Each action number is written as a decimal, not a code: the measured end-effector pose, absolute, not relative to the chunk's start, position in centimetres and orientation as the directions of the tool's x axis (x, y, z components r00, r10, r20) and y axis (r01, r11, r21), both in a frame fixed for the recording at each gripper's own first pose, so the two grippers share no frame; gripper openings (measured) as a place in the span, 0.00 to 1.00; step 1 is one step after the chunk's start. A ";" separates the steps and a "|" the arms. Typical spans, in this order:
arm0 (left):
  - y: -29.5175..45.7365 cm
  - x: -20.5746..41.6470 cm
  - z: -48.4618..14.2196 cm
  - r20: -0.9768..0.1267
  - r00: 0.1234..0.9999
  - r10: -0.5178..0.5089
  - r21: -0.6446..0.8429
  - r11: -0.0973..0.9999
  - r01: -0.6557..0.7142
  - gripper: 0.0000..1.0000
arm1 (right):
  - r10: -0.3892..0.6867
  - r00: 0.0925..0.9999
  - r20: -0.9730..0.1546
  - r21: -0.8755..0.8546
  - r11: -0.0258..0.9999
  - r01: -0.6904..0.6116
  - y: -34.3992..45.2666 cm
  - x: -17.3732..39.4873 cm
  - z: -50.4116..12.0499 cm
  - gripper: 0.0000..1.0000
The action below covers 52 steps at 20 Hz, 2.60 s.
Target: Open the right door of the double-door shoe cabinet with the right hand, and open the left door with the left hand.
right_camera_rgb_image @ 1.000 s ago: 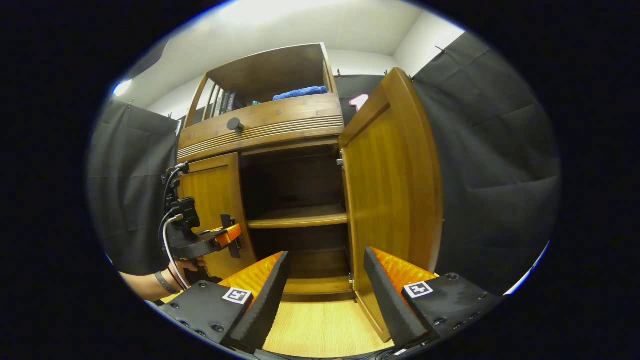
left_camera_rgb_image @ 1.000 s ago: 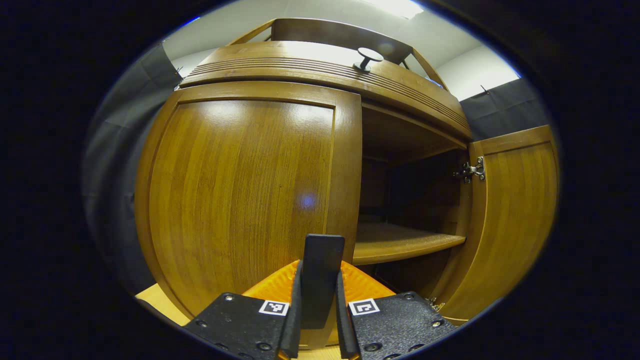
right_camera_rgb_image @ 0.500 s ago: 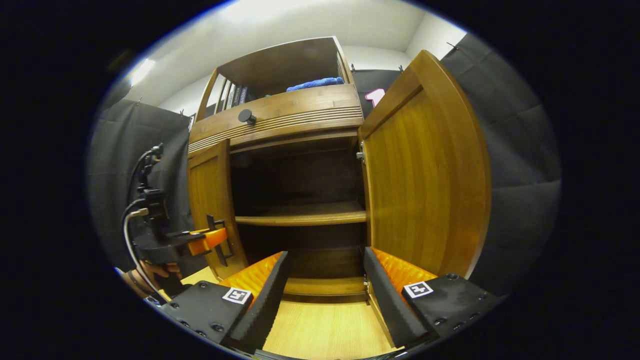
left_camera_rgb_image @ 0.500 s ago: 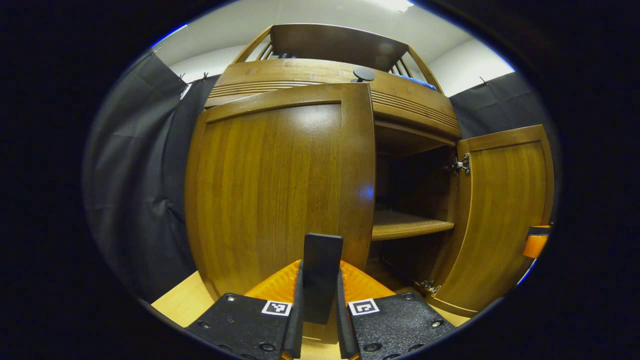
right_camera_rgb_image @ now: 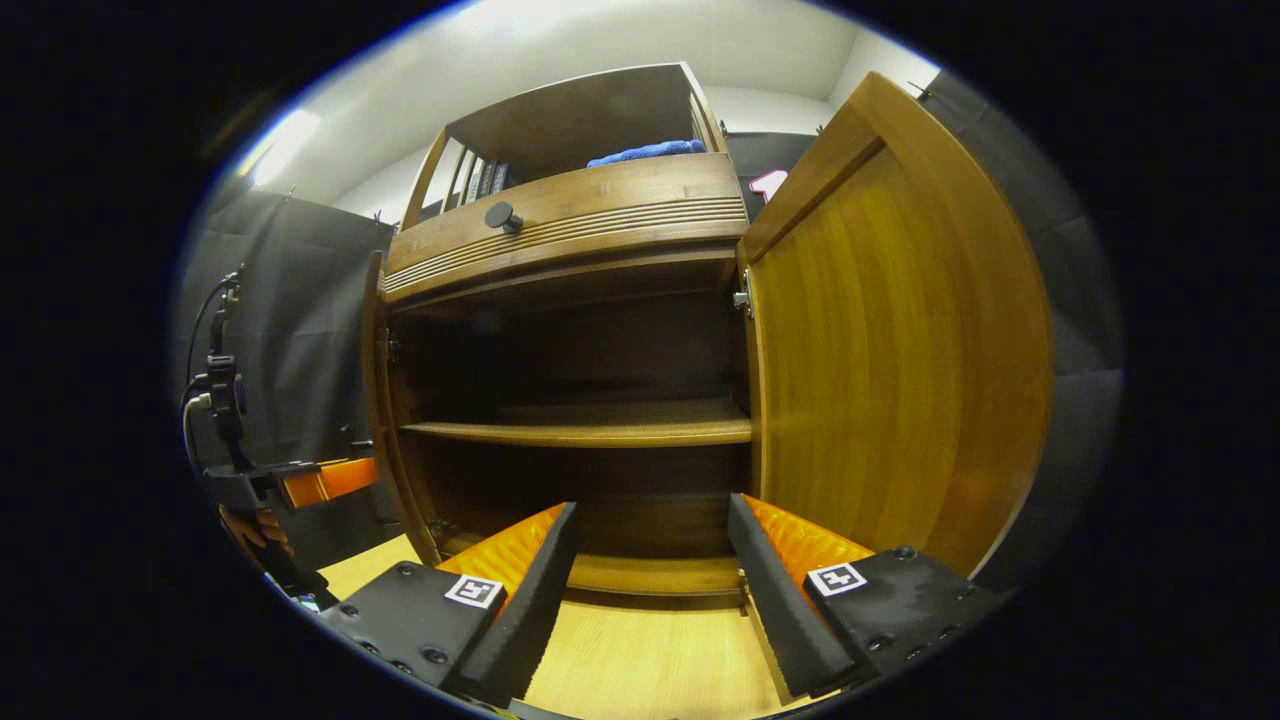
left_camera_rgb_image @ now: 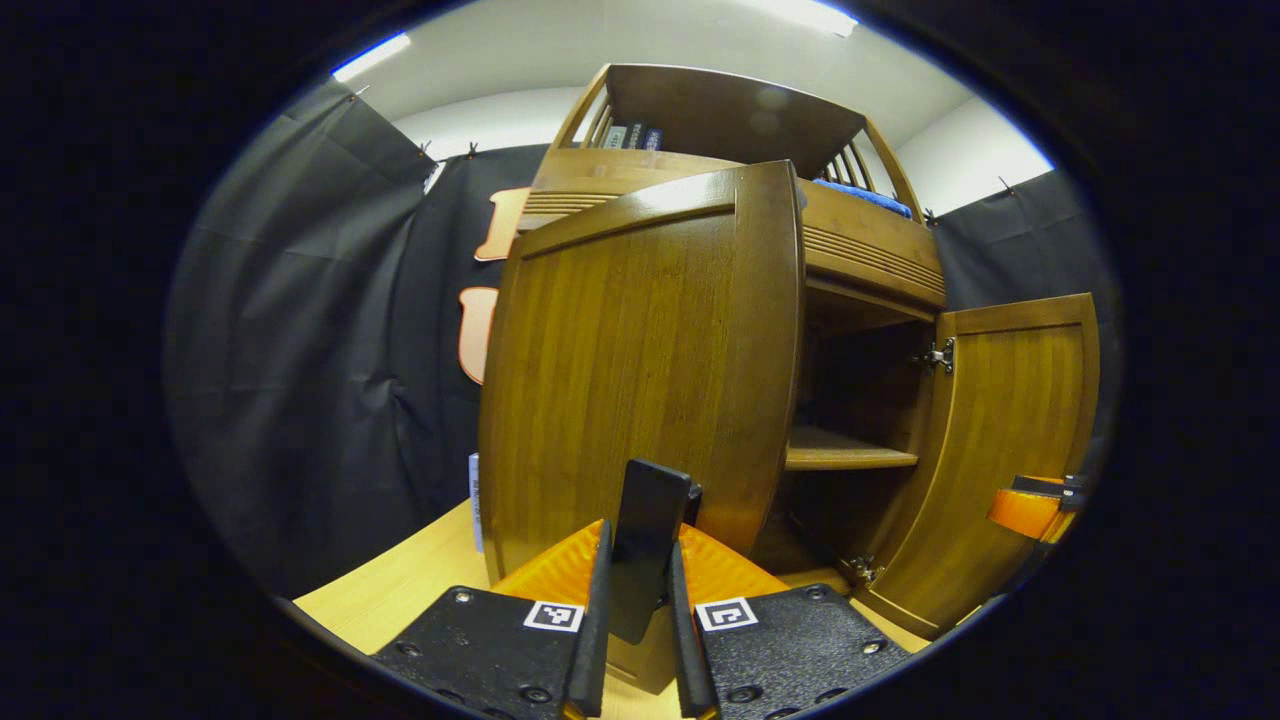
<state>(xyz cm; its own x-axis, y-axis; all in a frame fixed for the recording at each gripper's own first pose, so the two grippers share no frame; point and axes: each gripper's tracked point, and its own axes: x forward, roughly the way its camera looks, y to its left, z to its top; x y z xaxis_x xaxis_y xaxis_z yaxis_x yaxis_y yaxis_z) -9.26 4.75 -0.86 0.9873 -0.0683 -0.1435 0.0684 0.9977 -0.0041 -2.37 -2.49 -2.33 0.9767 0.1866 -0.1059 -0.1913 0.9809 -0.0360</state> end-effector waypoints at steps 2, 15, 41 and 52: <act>6.4 -10.3 -0.4 -0.131 0.991 -0.016 0.013 1.000 0.018 0.28 | 0.197 0.974 -0.109 -0.041 0.978 -0.203 -2.2 -2.1 -2.5 0.84; 12.9 -12.7 1.2 -0.060 0.983 0.175 0.018 0.984 -0.175 0.34 | 0.257 0.956 -0.140 -0.015 0.965 -0.261 -0.6 -0.7 -3.6 0.84; 11.2 -13.9 0.9 -0.104 0.991 -0.086 -0.011 0.996 0.086 0.34 | 0.244 0.959 -0.145 -0.029 0.968 -0.251 -0.5 -1.0 -3.6 0.95; 11.7 -13.7 3.3 -0.002 1.000 -0.031 0.058 0.998 0.032 0.21 | 0.324 0.930 -0.173 -0.010 0.944 -0.331 1.7 0.5 -4.9 0.95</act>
<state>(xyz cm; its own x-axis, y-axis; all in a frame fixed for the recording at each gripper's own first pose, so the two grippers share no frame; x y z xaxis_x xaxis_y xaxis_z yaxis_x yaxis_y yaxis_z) -13.72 11.67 3.34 0.9995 -0.0314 -0.0022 0.0315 0.9978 0.0580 0.45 1.74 -4.88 0.9299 0.3243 -0.1732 -0.3310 0.9436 -0.0104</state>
